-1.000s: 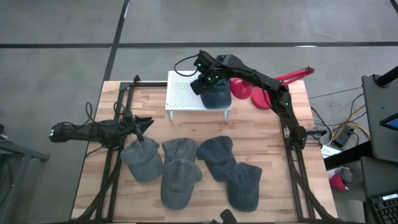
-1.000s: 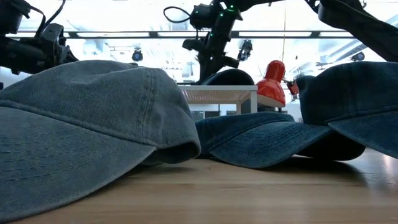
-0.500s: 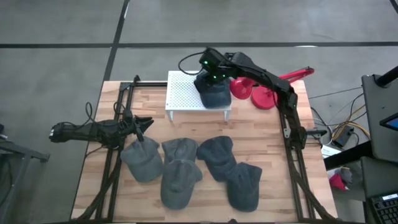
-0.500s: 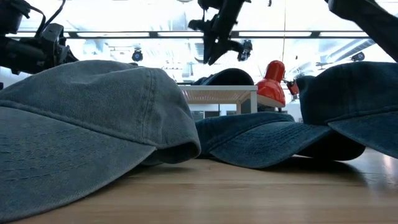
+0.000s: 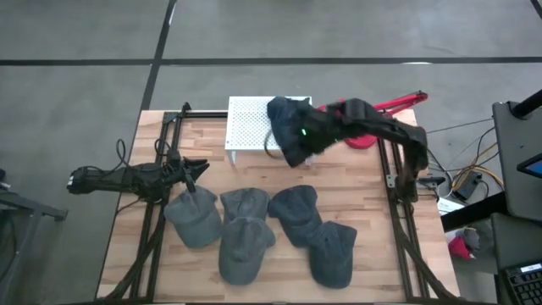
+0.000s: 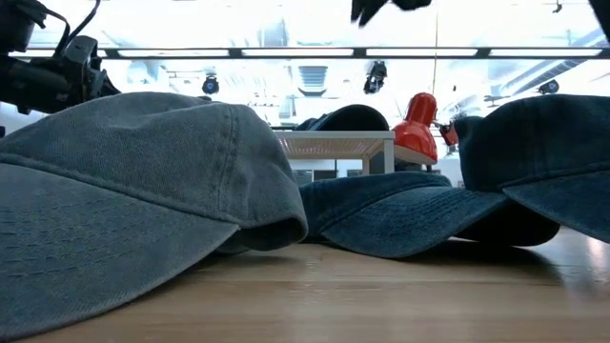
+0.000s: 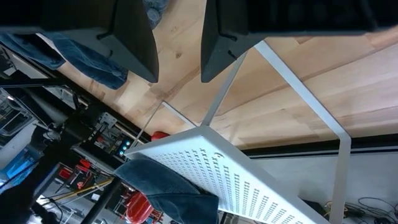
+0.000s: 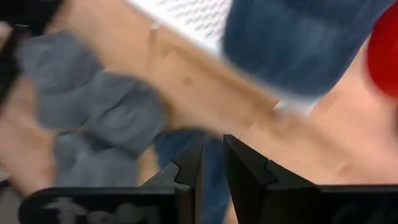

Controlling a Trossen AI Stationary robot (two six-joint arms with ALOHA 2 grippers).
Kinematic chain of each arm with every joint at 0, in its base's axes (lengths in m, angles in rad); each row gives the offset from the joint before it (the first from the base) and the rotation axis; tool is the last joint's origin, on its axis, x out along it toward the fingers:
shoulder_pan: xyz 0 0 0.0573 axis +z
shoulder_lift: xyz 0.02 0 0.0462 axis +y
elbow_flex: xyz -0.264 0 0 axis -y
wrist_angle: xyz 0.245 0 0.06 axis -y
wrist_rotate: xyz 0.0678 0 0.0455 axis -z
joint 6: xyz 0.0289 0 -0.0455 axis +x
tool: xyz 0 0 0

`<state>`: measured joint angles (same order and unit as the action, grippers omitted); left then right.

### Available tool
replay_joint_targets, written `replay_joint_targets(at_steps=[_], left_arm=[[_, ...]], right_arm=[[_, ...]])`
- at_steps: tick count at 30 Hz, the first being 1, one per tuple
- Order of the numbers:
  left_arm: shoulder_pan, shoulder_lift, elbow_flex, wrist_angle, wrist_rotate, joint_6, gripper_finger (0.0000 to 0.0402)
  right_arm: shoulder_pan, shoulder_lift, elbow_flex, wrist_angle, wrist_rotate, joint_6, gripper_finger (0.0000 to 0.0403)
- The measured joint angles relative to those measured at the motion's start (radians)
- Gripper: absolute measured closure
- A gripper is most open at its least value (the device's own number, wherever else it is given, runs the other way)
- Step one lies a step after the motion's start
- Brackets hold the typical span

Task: Pick & Place hat
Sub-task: Stack the bottom blue cap on the blue cap

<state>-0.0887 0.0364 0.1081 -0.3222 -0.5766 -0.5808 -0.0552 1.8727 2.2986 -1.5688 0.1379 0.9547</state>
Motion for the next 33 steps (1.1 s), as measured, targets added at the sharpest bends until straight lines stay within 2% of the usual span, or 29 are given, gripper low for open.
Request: replay_joint_targets(at_steps=[7,14,24,28,33], left_arm=[[0.000,0.000,0.000,0.000,0.000,0.000,0.0280],[0.000,0.000,0.000,0.000,0.000,0.000,0.0280],[0.000,0.000,0.000,0.000,0.000,0.000,0.0280],[0.000,0.000,0.000,0.000,0.000,0.000,0.0280],[0.000,0.000,0.000,0.000,0.000,0.000,0.0280]], right_arm=[[0.200,-0.061,-0.164,-0.004,-0.016,0.304,0.0344],[0.395,-0.086,-0.350,-0.003,-0.117,0.592,0.0344],[0.670,-0.098,-0.466,0.003,-0.119,1.007,0.0344],[0.752,-0.092,-0.492,0.017,-0.120,1.112,0.0344],[0.799,-0.091,-0.518,0.088,-0.118,1.147,0.0324]])
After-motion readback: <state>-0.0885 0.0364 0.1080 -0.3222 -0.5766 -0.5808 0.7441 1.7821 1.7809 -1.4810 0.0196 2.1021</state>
